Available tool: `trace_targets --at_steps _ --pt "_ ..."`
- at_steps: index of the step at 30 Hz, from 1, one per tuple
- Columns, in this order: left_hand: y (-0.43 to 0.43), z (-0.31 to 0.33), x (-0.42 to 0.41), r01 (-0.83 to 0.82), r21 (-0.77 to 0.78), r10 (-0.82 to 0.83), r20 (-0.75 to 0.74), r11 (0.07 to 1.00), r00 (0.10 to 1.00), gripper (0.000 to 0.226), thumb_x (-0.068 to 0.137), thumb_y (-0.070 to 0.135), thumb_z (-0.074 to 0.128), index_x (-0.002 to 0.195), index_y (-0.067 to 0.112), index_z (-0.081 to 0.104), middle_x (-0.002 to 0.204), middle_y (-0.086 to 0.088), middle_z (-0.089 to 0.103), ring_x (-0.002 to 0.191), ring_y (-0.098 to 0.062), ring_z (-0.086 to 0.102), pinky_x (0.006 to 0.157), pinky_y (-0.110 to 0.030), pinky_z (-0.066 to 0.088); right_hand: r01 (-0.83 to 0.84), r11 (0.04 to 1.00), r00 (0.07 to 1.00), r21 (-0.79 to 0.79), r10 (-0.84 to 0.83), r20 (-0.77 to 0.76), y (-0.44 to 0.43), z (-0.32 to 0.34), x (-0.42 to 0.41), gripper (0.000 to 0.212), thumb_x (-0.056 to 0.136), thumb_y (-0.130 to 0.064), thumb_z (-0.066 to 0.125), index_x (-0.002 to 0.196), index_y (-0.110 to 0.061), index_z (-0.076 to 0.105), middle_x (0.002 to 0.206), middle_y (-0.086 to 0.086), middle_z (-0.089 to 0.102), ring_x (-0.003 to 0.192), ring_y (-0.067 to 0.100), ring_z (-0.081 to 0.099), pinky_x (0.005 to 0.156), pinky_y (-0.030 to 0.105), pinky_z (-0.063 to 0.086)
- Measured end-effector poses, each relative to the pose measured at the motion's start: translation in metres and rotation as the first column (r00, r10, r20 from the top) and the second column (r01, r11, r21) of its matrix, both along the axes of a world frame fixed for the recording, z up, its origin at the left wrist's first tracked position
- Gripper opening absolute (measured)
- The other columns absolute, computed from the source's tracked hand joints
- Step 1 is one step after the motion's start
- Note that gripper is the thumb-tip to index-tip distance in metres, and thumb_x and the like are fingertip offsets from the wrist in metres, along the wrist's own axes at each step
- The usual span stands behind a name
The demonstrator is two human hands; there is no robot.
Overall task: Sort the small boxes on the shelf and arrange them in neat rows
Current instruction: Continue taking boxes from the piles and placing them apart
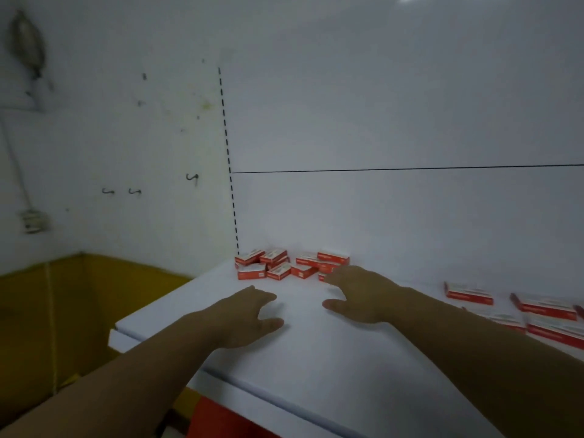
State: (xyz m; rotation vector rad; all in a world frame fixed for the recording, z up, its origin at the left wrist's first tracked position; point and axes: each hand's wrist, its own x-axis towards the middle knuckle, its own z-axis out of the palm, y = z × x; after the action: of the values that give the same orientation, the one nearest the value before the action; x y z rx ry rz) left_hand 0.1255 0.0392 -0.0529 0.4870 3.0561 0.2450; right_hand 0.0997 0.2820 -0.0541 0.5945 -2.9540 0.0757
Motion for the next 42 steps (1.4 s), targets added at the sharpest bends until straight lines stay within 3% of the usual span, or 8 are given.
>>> trace_targets --at_steps 10,14,19,24,29,34,38,42 --pt "-0.060 0.009 -0.085 -0.106 0.019 0.107 -0.129 0.994 0.986 0.059 0.084 0.052 0.054 0.136 0.036 0.034 0.143 0.008 0.039 0.124 -0.013 0.042 0.099 -0.027 0.034 -0.096 0.979 0.966 -0.178 0.049 -0.252 -0.073 -0.008 -0.086 0.045 0.091 -0.046 0.043 0.129 -0.023 0.049 0.129 0.000 0.054 0.116 0.018 0.046 0.101 0.035 0.036" --pt "-0.073 -0.003 -0.131 -0.113 0.242 0.175 -0.252 0.964 0.952 0.057 0.076 0.053 0.062 0.126 0.031 0.047 0.125 0.006 0.054 0.095 -0.008 0.049 0.079 -0.022 0.041 -0.043 0.971 0.963 -0.236 -0.023 -0.268 -0.087 -0.018 -0.105 0.042 0.091 -0.045 0.043 0.127 -0.025 0.050 0.126 -0.002 0.056 0.111 0.015 0.049 0.099 0.034 0.038" --pt "-0.076 -0.017 -0.187 -0.115 0.376 0.212 -0.228 0.920 0.950 0.079 0.071 0.060 0.062 0.137 0.026 0.034 0.136 0.000 0.044 0.121 -0.018 0.043 0.096 -0.037 0.040 0.131 0.911 0.936 -0.391 -0.244 -0.254 -0.102 -0.022 -0.129 0.040 0.091 -0.044 0.045 0.125 -0.023 0.052 0.121 -0.002 0.058 0.105 0.014 0.052 0.093 0.032 0.042" --pt "-0.071 -0.023 -0.224 -0.017 0.410 0.129 -0.246 0.912 0.961 0.084 0.068 0.067 0.060 0.136 0.023 0.034 0.131 -0.002 0.045 0.119 -0.019 0.044 0.097 -0.039 0.042 0.272 0.857 0.911 -0.437 -0.376 -0.171 -0.127 -0.017 -0.156 0.042 0.086 -0.048 0.050 0.120 -0.025 0.053 0.110 -0.001 0.058 0.094 0.014 0.056 0.083 0.031 0.048" --pt "-0.069 -0.039 -0.234 0.088 0.568 0.079 -0.263 0.819 0.962 0.057 0.071 0.051 0.068 0.116 0.019 0.055 0.106 -0.003 0.055 0.097 -0.016 0.054 0.082 -0.031 0.049 0.315 0.866 0.892 -0.388 -0.410 -0.189 -0.150 -0.032 -0.168 0.046 0.081 -0.053 0.050 0.120 -0.029 0.057 0.115 -0.004 0.054 0.102 0.014 0.055 0.085 0.031 0.045" --pt "-0.072 -0.038 -0.238 0.152 0.594 0.036 -0.293 0.790 0.956 0.034 0.078 0.034 0.064 0.108 0.020 0.058 0.098 -0.002 0.053 0.088 -0.014 0.053 0.073 -0.026 0.045 0.360 0.864 0.820 -0.351 -0.473 -0.322 -0.157 -0.041 -0.168 0.036 0.083 -0.057 0.046 0.095 -0.025 0.056 0.095 -0.001 0.062 0.089 0.019 0.058 0.071 0.031 0.040" --pt "-0.076 -0.032 -0.238 0.232 0.541 -0.020 -0.369 0.808 0.929 0.038 0.076 0.022 0.065 0.113 0.020 0.056 0.106 -0.002 0.053 0.096 -0.017 0.051 0.081 -0.029 0.043 0.394 0.839 0.804 -0.376 -0.513 -0.301 -0.156 -0.036 -0.166 0.033 0.083 -0.057 0.047 0.080 -0.025 0.040 0.082 -0.002 0.058 0.076 0.017 0.053 0.063 0.029 0.038" --pt "-0.080 -0.028 -0.236 0.266 0.507 -0.021 -0.438 0.820 0.899 0.037 0.076 0.020 0.067 0.111 0.023 0.056 0.108 0.001 0.053 0.100 -0.018 0.052 0.087 -0.037 0.043 0.296 0.822 0.850 -0.486 -0.459 -0.258 -0.151 -0.035 -0.161 0.023 0.082 -0.045 0.057 0.091 -0.025 0.051 0.087 -0.004 0.060 0.080 0.014 0.054 0.067 0.030 0.044"
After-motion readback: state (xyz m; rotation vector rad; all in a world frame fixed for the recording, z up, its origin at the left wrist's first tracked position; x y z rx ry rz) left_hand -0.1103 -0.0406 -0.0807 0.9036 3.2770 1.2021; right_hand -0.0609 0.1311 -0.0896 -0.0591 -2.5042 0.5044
